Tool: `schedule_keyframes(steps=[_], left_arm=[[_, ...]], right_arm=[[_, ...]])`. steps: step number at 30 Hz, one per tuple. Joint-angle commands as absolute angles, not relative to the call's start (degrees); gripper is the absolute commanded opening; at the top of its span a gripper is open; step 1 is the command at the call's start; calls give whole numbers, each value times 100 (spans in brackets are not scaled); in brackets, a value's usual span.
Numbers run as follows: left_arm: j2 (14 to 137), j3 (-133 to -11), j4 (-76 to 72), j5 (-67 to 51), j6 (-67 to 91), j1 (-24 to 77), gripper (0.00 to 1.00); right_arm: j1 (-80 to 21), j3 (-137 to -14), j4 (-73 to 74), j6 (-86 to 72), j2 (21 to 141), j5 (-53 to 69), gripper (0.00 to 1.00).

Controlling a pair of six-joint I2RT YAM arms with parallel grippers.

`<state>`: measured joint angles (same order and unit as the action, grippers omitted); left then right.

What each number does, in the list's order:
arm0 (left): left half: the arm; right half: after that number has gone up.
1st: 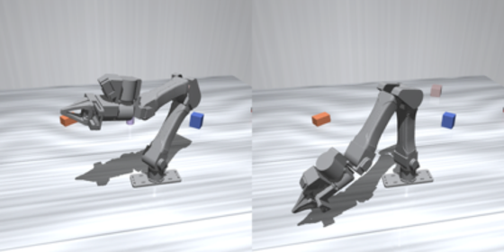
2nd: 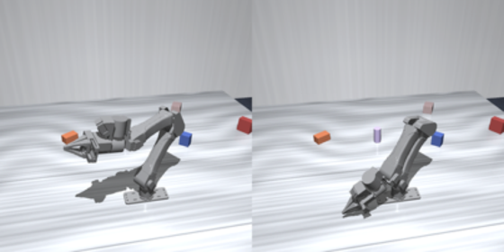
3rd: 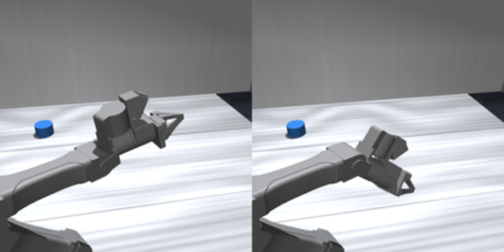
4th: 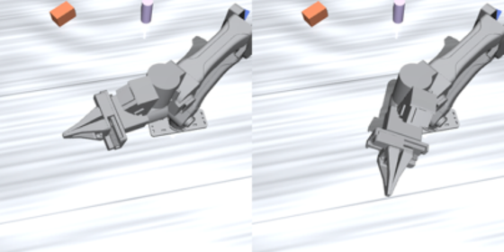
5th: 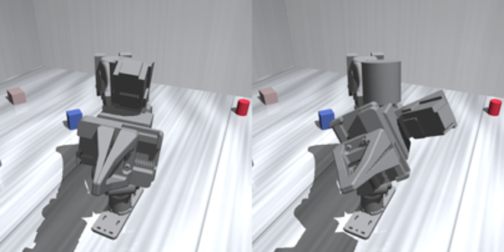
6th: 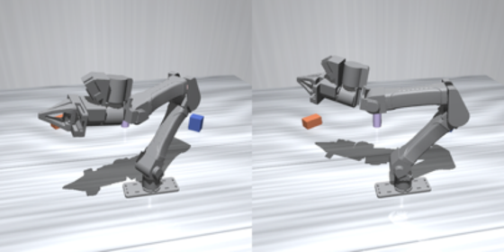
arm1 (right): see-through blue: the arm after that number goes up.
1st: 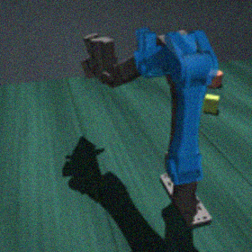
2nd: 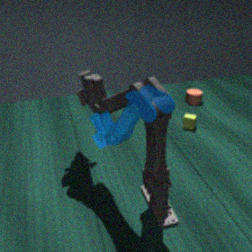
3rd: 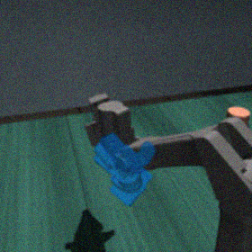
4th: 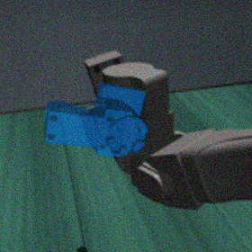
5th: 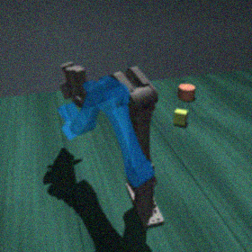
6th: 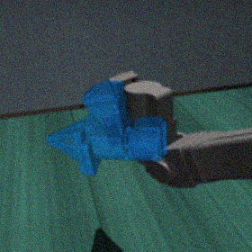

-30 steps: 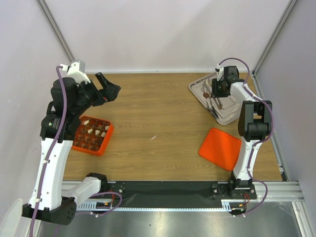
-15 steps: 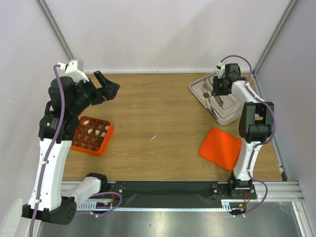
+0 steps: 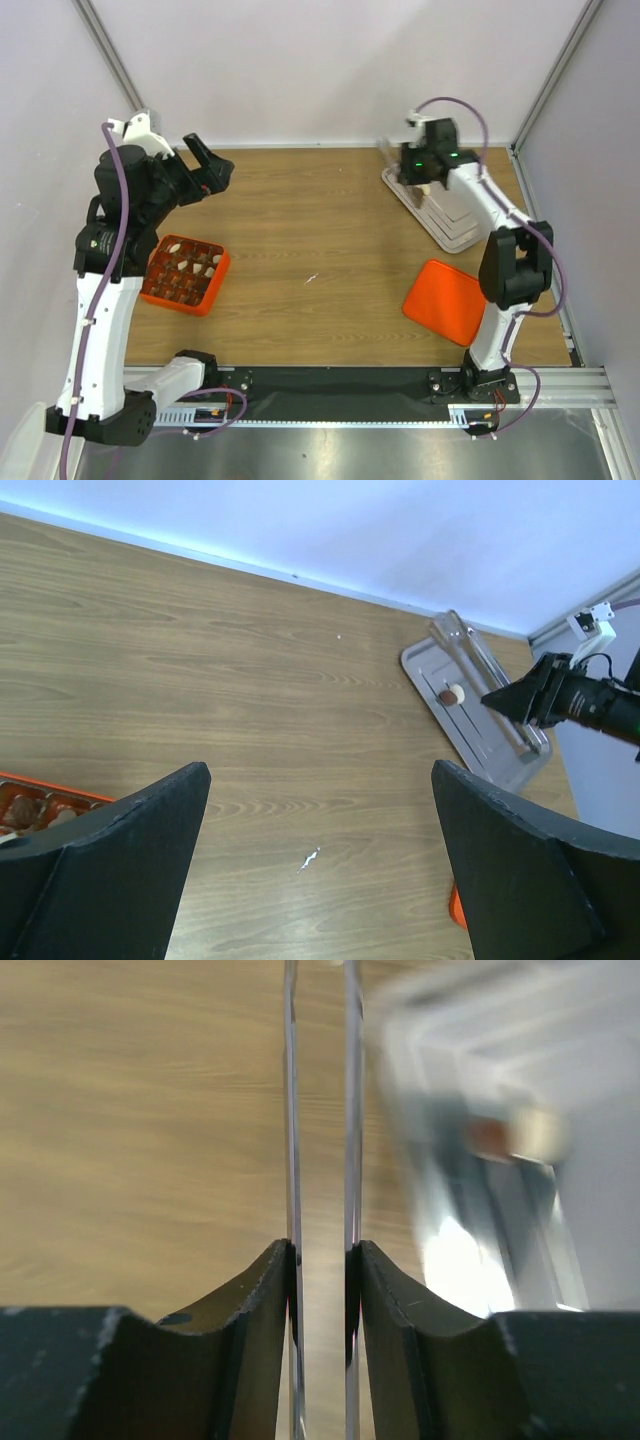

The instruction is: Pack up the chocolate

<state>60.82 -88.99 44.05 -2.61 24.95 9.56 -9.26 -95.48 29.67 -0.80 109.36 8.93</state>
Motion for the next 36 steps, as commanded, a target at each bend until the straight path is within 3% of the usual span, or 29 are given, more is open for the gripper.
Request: schedule_keyframes(steps=[1, 8, 11, 18, 36], left_arm=[[5924, -9246, 4570, -17, 2391, 914, 100], [5941, -9921, 5263, 789, 2241, 914, 100], [6065, -10555, 5502, 739, 2162, 914, 100], [5977, -10556, 5203, 431, 2276, 914, 100], [5757, -10248, 5203, 457, 2180, 914, 100]], right_arm=[[-2228, -9694, 2664, -491, 10292, 923, 37], [-4206, -9967, 2102, -1088, 10458, 887, 37], [-4761, -10037, 1671, -1362, 10634, 1186, 37], [-5782, -10283, 1565, -1239, 11258, 1555, 38], [-6416, -10942, 1661, -1125, 12375, 1705, 36]])
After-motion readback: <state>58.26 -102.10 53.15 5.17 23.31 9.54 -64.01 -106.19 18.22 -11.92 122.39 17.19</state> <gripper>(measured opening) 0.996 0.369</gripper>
